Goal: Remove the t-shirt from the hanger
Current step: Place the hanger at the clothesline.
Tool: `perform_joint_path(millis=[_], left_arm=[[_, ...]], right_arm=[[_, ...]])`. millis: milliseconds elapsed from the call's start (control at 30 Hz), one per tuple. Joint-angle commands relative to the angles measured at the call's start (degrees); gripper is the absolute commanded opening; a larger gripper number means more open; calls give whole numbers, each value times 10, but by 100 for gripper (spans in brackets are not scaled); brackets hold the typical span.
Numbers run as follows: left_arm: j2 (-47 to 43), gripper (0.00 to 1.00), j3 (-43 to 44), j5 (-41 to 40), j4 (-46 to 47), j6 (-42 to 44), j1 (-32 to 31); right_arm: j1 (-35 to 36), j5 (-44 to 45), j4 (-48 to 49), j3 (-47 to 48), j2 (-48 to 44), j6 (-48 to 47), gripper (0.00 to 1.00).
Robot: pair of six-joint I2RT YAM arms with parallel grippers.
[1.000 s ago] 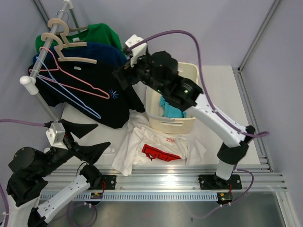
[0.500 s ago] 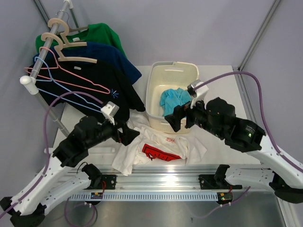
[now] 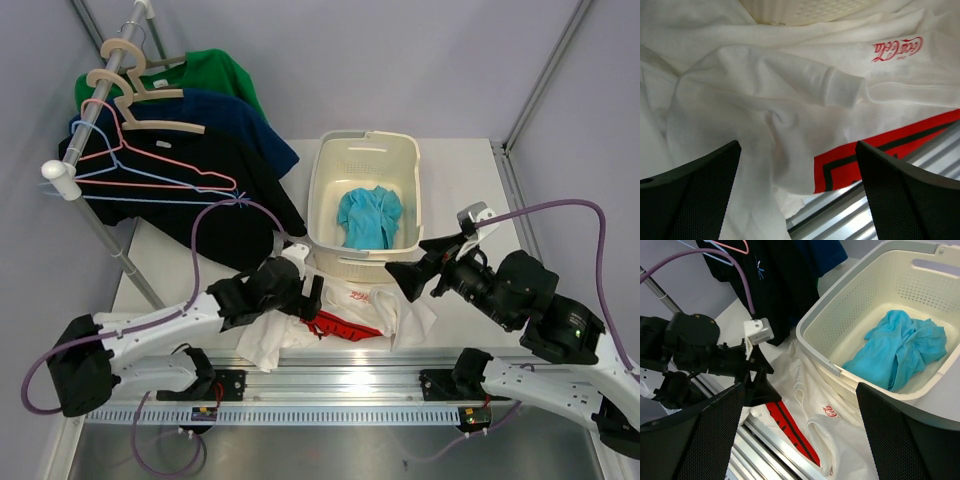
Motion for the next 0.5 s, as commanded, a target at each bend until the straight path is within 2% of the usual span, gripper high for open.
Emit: perform_joint_path(millis=[0,167,267,300,333,367,400,433,467], left_arm=[[51,99,4,-92,64,-26,-11],[130,99,-9,-74,119,-38,-12],[209,99,-15,-76,142,-45,-12],[219,95,-16,-79,147,-45,-12],[225,88,-21,-71,153,-46,-12],[219,63,-26,-58,168,-46,-13],[208,45,-30,-58,171,-48,-13],[193,32,-33,-59,171,-51,-22],[172,23,-36,-62,164,-54,-29]], right_arm=[[5,-14,31,-13,-15,-3,99],[4,-29,41,-23,-39,-7,99],[4,-35,38,-23,-48,-8,99],[4,-37,39,-22,-51,-8,99],[5,-37,41,-22,-52,-9,99],[5,-38,39,-21,-52,-9,100],[4,-38,38,-19,-52,-9,99],[4,-39,37,-17,-52,-9,100],[4,-42,36,-15,-52,-9,99]])
